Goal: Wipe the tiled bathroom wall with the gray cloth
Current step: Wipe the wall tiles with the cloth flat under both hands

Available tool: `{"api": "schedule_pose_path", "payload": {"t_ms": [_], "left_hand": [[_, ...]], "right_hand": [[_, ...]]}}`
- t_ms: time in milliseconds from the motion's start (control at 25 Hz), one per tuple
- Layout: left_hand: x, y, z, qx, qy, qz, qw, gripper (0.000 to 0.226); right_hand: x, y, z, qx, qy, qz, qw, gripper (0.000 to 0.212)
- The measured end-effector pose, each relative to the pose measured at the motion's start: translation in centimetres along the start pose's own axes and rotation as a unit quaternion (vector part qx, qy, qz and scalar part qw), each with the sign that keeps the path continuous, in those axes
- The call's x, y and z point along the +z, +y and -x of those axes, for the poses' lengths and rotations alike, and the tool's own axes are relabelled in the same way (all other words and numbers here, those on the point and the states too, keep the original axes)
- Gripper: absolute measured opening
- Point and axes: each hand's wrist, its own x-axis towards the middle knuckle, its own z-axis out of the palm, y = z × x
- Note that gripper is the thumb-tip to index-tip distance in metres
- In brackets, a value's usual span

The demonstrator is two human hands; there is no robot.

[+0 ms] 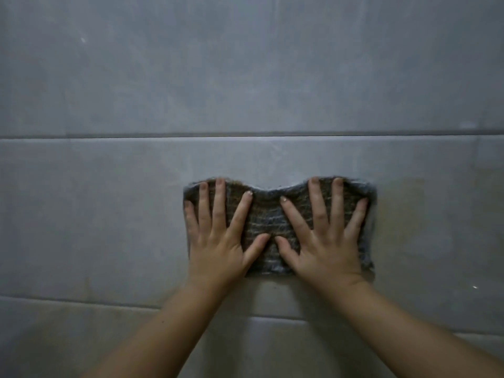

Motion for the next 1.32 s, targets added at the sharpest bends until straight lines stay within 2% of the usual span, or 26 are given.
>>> {"api": "schedule_pose_path", "payload": {"t_ms": [160, 240, 360, 560, 680, 880, 1120, 1320], "left_hand": [[-0.8, 1.5, -4.2, 0.003, 0.002, 0.015, 1.0, 0.075], [-1.1, 3.3, -8.2, 0.003, 0.006, 0.025, 1.0, 0.075], [-0.6, 7.6, -9.8, 0.014, 0.019, 0.013, 1.0, 0.072], [0.7, 11.7, -3.6, 0.045, 0.0, 0.013, 0.999, 0.071], [0.3, 12.0, -5.7, 0.06, 0.001, 0.013, 0.998, 0.072], [-0.2, 15.6, -13.7, -0.024, 0.028, 0.033, 0.999, 0.069], [0.8, 15.3, -7.6, 0.059, 0.017, 0.022, 0.998, 0.067], [0.8, 12.2, -3.2, 0.081, 0.011, 0.024, 0.996, 0.068]], "right_hand": [[-1.7, 1.6, -3.2, 0.062, -0.012, -0.06, 0.996, 0.066], [-2.0, 5.2, -5.2, 0.086, -0.003, -0.039, 0.996, 0.059], [-1.6, 10.4, -3.8, 0.074, 0.002, 0.006, 0.997, 0.058], [-1.0, 11.0, 4.1, 0.056, -0.008, 0.017, 0.998, 0.063], [-1.4, 12.8, 1.9, 0.02, -0.003, 0.007, 1.0, 0.064], [-2.6, 17.3, -5.0, 0.082, 0.014, 0.002, 0.997, 0.061], [-1.7, 16.3, 2.6, 0.088, 0.001, 0.01, 0.996, 0.06], [-0.4, 11.5, 5.8, 0.109, 0.006, 0.01, 0.994, 0.057]]}}
